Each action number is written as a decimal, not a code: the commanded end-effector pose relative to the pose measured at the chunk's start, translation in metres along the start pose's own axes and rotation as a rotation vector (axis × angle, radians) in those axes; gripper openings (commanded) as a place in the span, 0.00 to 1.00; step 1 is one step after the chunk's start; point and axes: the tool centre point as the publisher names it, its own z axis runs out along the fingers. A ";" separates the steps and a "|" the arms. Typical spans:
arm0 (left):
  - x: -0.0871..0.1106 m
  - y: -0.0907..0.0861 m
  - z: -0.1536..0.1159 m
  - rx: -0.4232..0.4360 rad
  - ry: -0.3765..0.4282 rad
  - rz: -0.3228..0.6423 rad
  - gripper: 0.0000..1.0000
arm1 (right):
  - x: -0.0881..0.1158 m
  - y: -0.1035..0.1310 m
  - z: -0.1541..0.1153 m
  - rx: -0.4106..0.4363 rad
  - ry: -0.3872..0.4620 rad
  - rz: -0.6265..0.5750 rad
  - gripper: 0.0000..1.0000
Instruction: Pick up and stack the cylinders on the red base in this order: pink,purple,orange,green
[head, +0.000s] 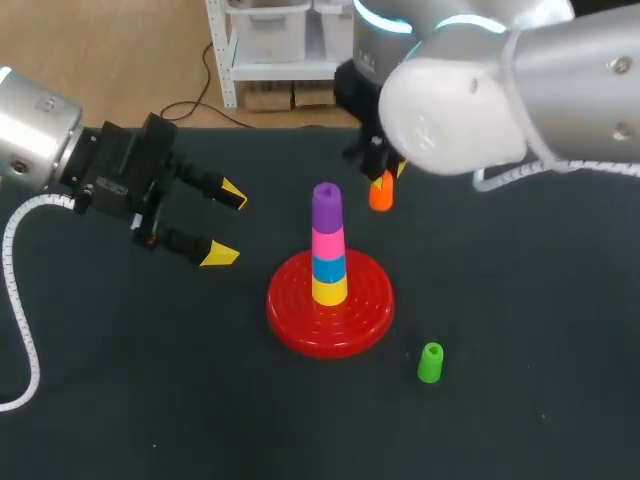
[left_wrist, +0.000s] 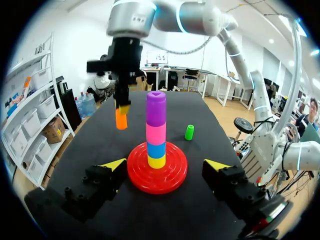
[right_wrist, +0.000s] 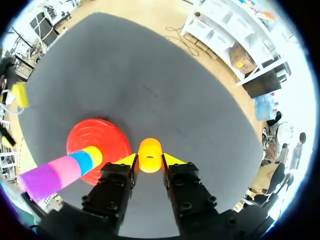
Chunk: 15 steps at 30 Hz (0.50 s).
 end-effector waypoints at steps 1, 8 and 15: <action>0.001 0.000 0.000 -0.001 -0.003 0.003 1.00 | 0.014 0.000 -0.047 0.004 -0.072 -0.012 0.00; 0.001 0.000 0.000 -0.001 -0.003 0.003 1.00 | 0.009 0.012 -0.102 0.030 -0.122 -0.106 0.00; 0.001 0.000 0.000 -0.001 -0.003 0.003 1.00 | 0.011 0.033 -0.144 0.014 -0.149 -0.217 0.00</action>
